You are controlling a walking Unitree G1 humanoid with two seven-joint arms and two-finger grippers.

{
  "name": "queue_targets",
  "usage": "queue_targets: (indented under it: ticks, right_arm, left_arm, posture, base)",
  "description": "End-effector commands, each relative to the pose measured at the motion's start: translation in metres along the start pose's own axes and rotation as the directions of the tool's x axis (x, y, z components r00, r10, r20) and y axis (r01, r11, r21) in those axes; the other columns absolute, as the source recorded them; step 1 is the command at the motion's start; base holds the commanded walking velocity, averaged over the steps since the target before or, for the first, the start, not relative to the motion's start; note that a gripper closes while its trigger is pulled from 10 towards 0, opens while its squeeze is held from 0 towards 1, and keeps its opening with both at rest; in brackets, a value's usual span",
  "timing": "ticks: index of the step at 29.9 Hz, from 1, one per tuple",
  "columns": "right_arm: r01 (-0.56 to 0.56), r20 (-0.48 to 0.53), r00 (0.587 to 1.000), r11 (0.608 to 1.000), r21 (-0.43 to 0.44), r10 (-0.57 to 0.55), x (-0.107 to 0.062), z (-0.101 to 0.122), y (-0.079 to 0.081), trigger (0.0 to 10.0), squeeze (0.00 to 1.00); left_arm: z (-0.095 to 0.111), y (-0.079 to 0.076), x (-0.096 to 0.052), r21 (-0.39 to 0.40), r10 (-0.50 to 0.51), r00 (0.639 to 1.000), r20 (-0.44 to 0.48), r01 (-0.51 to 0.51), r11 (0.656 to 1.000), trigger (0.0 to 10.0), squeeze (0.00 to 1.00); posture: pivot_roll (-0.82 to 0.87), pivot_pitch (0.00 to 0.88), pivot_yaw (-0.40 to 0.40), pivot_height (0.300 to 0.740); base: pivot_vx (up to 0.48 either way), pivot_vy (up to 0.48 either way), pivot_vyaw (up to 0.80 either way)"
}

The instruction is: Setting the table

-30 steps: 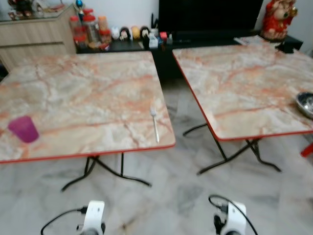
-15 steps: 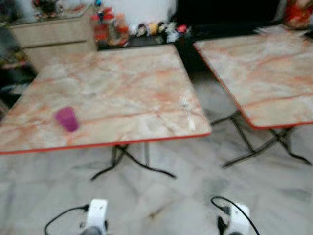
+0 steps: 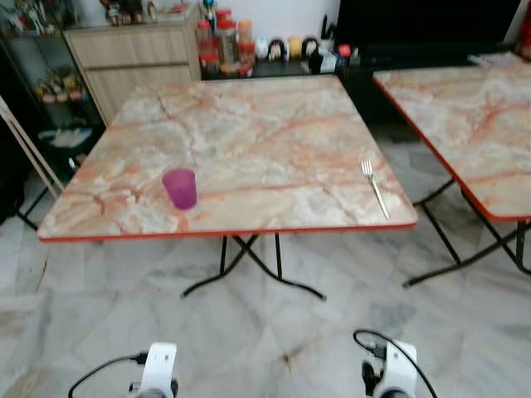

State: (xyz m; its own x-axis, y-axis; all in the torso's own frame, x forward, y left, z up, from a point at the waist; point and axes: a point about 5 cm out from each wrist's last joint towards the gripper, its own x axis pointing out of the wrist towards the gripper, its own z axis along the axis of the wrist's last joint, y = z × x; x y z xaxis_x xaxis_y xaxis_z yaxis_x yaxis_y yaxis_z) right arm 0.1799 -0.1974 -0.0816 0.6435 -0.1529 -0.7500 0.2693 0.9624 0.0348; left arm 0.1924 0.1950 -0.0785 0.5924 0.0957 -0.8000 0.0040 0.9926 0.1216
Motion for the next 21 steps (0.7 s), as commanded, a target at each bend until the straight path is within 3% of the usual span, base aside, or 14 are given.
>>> queue_targets:
  ticks: [1, 11, 15, 17, 21]
  right_arm:
    - [0.006, 0.007, 1.0, 1.0, 0.019, -0.006, 0.0006, 0.0027, -0.0022, 10.0, 0.0]
    - [-0.008, 0.025, 1.0, 1.0, 0.006, 0.008, 0.0009, 0.0057, -0.0017, 10.0, 0.0]
    - [-0.011, 0.028, 1.0, 1.0, -0.024, 0.012, 0.0009, 0.0059, -0.0016, 10.0, 0.0]
    - [-0.007, 0.02, 1.0, 0.998, 0.055, 0.005, 0.0005, 0.0037, -0.0022, 10.0, 0.0]
    - [-0.003, 0.018, 1.0, 0.999, 0.035, 0.002, 0.0005, 0.0037, -0.0037, 10.0, 0.0]
  left_arm:
    - [0.0, -0.0012, 0.0001, 0.003, -0.008, 1.0, 0.001, 0.008, 1.0, 10.0, 0.0]
    - [0.0049, -0.0032, 0.0009, -0.002, -0.009, 1.0, 0.012, 0.009, 1.0, 10.0, 0.0]
    - [0.0051, -0.004, 0.0009, -0.005, -0.009, 1.0, 0.013, 0.009, 1.0, 10.0, 0.0]
    - [0.0036, -0.0052, 0.0007, -0.013, -0.008, 1.0, 0.011, 0.008, 1.0, 10.0, 0.0]
    - [0.0016, -0.0056, 0.0004, -0.014, -0.008, 1.0, 0.006, 0.008, 1.0, 10.0, 0.0]
  posture:
    - [-0.03, 0.0, 0.03, 0.725]
    - [-0.03, 0.0, 0.017, 0.725]
    - [-0.03, 0.0, 0.015, 0.725]
    - [-0.03, 0.0, 0.011, 0.725]
    - [-0.03, 0.0, 0.012, 0.725]
  base:
    - [0.0, 0.0, 0.0]
    - [0.24, 0.0, 0.0]
    - [0.36, 0.0, 0.8]
    - [0.379, 0.0, 0.0]
    - [0.401, 0.0, 0.0]
